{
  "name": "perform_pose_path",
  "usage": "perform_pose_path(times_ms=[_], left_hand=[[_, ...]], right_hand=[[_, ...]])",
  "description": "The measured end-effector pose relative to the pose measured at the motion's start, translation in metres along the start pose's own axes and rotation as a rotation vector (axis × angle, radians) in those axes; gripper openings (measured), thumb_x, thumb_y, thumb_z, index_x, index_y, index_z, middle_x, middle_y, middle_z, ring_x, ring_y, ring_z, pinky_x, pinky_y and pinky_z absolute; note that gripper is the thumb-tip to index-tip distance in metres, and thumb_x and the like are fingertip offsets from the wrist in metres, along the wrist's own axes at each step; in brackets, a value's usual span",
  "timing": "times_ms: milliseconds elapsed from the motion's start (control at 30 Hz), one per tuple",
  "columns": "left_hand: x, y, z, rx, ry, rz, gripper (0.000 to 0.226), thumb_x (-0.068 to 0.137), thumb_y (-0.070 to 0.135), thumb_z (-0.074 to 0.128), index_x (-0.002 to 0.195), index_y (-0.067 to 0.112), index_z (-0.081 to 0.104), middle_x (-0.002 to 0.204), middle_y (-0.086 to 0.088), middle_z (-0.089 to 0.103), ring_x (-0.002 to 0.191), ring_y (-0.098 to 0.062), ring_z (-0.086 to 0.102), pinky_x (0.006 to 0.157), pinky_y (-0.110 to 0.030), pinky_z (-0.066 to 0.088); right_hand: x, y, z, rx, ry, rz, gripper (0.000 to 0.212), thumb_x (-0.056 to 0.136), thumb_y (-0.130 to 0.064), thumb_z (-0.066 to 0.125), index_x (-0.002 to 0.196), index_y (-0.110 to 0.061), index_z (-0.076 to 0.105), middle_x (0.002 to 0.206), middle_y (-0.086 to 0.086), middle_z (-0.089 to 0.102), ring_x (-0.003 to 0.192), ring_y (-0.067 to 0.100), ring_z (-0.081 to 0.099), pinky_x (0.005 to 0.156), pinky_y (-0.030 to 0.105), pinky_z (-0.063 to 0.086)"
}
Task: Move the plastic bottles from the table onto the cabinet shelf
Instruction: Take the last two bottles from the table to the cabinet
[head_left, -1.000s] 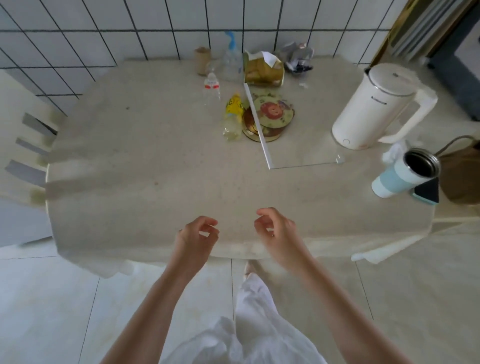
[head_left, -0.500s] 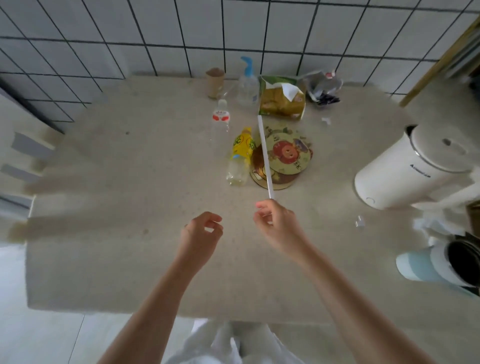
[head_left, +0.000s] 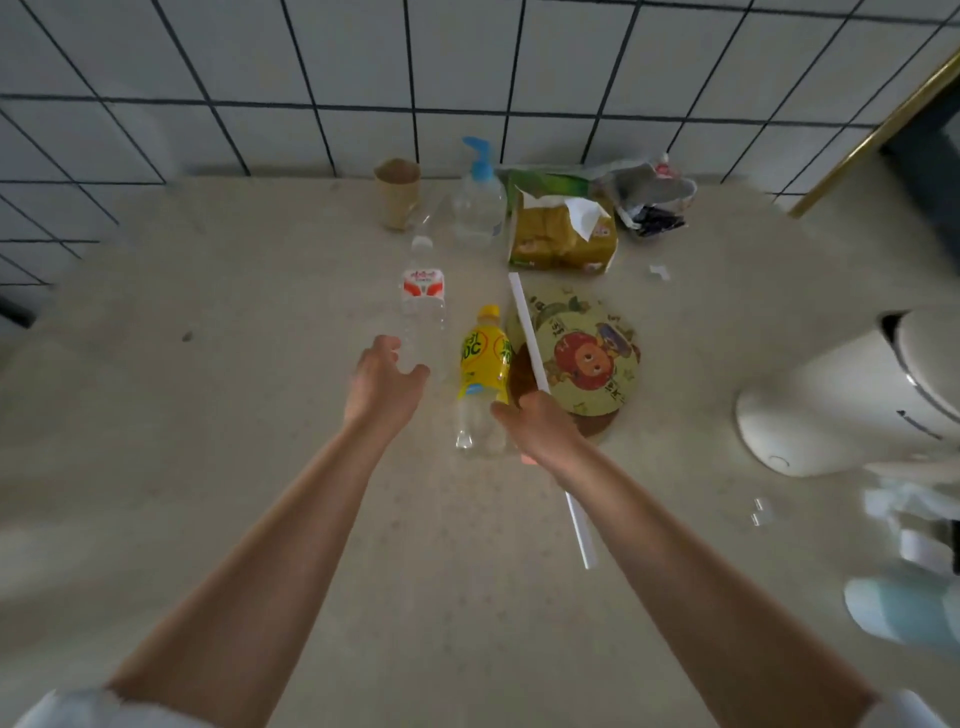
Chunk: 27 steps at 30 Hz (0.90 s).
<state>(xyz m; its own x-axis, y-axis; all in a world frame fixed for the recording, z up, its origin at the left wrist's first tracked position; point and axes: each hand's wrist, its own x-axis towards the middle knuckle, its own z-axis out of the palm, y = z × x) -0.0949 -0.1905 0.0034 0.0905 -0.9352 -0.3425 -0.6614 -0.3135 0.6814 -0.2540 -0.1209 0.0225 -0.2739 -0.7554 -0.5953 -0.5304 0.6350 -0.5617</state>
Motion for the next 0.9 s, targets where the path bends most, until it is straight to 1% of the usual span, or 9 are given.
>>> perform_pose_path(times_ms=[67,100,200,333,400,533,700,833,900], left_hand=[[0.027,0.006,0.006,0.001,0.014,-0.03,0.057,0.085,0.028,0.062,0.136,0.011,0.043,0.135,-0.012,0.051,0.124,-0.03,0.049,0.096,-0.035,0.039],[0.038,0.008,0.01,0.005,0.024,-0.041,0.06,0.084,0.031,0.062,0.137,0.012,0.041,0.136,-0.013,0.05,0.125,-0.031,0.048,0.098,-0.036,0.039],[0.063,0.011,0.022,0.024,0.04,-0.057,0.071,0.083,0.038,0.064,0.142,0.014,0.032,0.14,-0.014,0.043,0.127,-0.035,0.046,0.101,-0.041,0.038],[0.087,0.013,0.036,0.06,0.092,-0.029,0.086,0.082,0.045,0.065,0.15,0.019,0.019,0.146,-0.012,0.038,0.128,-0.035,0.042,0.101,-0.042,0.037],[0.096,0.013,0.043,0.086,0.082,-0.024,0.085,0.081,0.045,0.066,0.149,0.019,0.021,0.142,-0.012,0.041,0.125,-0.036,0.044,0.098,-0.041,0.039],[0.106,0.017,0.055,0.184,0.075,-0.047,0.09,0.071,0.046,0.073,0.143,0.018,0.028,0.134,-0.008,0.045,0.119,-0.034,0.047,0.09,-0.041,0.042],[0.114,0.017,0.062,0.154,0.055,-0.12,0.088,0.068,0.038,0.075,0.139,0.015,0.028,0.134,-0.008,0.043,0.118,-0.035,0.048,0.093,-0.043,0.043],[0.115,0.015,0.056,0.132,0.0,-0.138,0.084,0.069,0.031,0.077,0.135,0.011,0.03,0.136,-0.009,0.041,0.119,-0.037,0.045,0.098,-0.041,0.04],[0.112,0.011,0.051,0.13,-0.04,-0.127,0.086,0.067,0.028,0.08,0.135,0.012,0.03,0.135,-0.009,0.042,0.12,-0.037,0.045,0.098,-0.04,0.04]], right_hand=[[0.021,-0.008,0.01,0.016,0.007,0.1,0.057,0.089,-0.05,0.053,0.121,-0.002,0.049,0.116,0.011,0.06,0.11,0.033,0.058,0.082,0.034,0.047],[0.03,-0.013,0.014,0.038,0.018,0.14,0.065,0.087,-0.052,0.055,0.127,-0.002,0.045,0.126,0.013,0.057,0.114,0.034,0.056,0.087,0.038,0.049],[0.053,-0.023,0.028,0.078,0.03,0.225,0.074,0.083,-0.052,0.058,0.133,-0.002,0.034,0.132,0.017,0.049,0.115,0.036,0.054,0.094,0.046,0.05],[0.073,-0.029,0.039,0.017,-0.009,0.25,0.076,0.086,-0.048,0.059,0.135,0.001,0.027,0.134,0.018,0.042,0.119,0.036,0.049,0.091,0.043,0.05],[0.08,-0.029,0.043,0.02,0.007,0.261,0.079,0.084,-0.048,0.063,0.134,0.001,0.027,0.136,0.019,0.042,0.12,0.035,0.049,0.089,0.038,0.046],[0.089,-0.029,0.049,0.041,0.007,0.27,0.087,0.078,-0.049,0.07,0.134,-0.002,0.024,0.135,0.017,0.042,0.119,0.035,0.05,0.094,0.042,0.047],[0.09,-0.029,0.057,0.018,0.052,0.224,0.086,0.074,-0.048,0.073,0.132,-0.003,0.027,0.129,0.014,0.047,0.117,0.033,0.052,0.094,0.041,0.048],[0.089,-0.023,0.052,0.071,0.044,0.221,0.079,0.073,-0.043,0.074,0.131,-0.003,0.038,0.119,0.009,0.055,0.101,0.024,0.057,0.077,0.031,0.05],[0.087,-0.021,0.046,0.057,0.009,0.197,0.061,0.074,-0.04,0.074,0.12,-0.006,0.052,0.103,0.006,0.06,0.084,0.019,0.057,0.064,0.025,0.047]])
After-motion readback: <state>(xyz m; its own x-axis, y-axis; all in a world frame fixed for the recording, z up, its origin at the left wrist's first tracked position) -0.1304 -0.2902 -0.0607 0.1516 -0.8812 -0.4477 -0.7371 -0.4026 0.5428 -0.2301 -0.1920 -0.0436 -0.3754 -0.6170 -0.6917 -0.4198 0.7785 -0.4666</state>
